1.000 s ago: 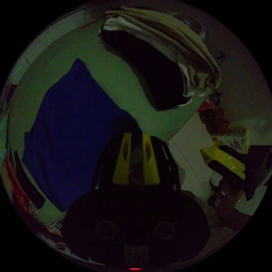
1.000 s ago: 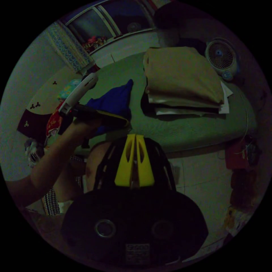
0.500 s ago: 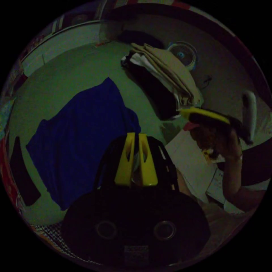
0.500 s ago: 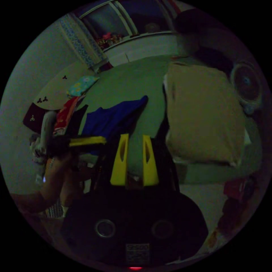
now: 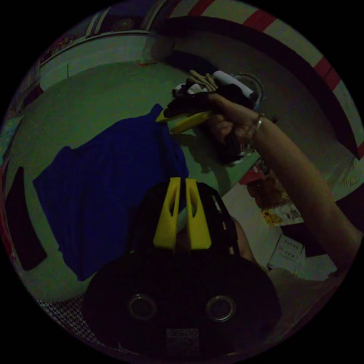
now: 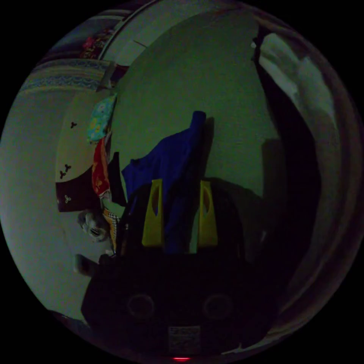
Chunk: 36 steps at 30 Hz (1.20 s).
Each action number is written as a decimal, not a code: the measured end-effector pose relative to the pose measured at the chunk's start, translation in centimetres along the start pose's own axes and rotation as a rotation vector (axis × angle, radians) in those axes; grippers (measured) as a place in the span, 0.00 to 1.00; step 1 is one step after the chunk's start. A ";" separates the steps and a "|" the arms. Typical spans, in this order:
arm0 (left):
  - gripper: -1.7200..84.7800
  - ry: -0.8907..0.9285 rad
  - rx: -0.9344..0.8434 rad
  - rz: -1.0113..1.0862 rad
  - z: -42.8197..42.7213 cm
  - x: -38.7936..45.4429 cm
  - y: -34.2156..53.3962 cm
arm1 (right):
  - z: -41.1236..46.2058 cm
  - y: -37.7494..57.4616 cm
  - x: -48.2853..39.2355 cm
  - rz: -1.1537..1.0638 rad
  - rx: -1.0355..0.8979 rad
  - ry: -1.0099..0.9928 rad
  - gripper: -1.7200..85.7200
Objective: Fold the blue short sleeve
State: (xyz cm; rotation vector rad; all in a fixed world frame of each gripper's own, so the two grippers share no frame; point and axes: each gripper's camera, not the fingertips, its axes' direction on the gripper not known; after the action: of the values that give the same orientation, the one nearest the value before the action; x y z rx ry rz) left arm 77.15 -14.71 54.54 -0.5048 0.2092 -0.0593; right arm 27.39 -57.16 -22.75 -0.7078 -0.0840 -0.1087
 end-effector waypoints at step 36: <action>0.07 0.185 0.233 -0.102 -22.4 -16.5 25.0 | 24.7 -0.5 -37.1 -0.407 0.069 0.589 0.01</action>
State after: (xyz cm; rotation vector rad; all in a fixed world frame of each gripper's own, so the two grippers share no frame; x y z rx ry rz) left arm 56.39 -1.70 26.29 -0.2766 0.3531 -0.2282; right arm -10.46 -38.80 -7.99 -0.5587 0.3329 -0.6948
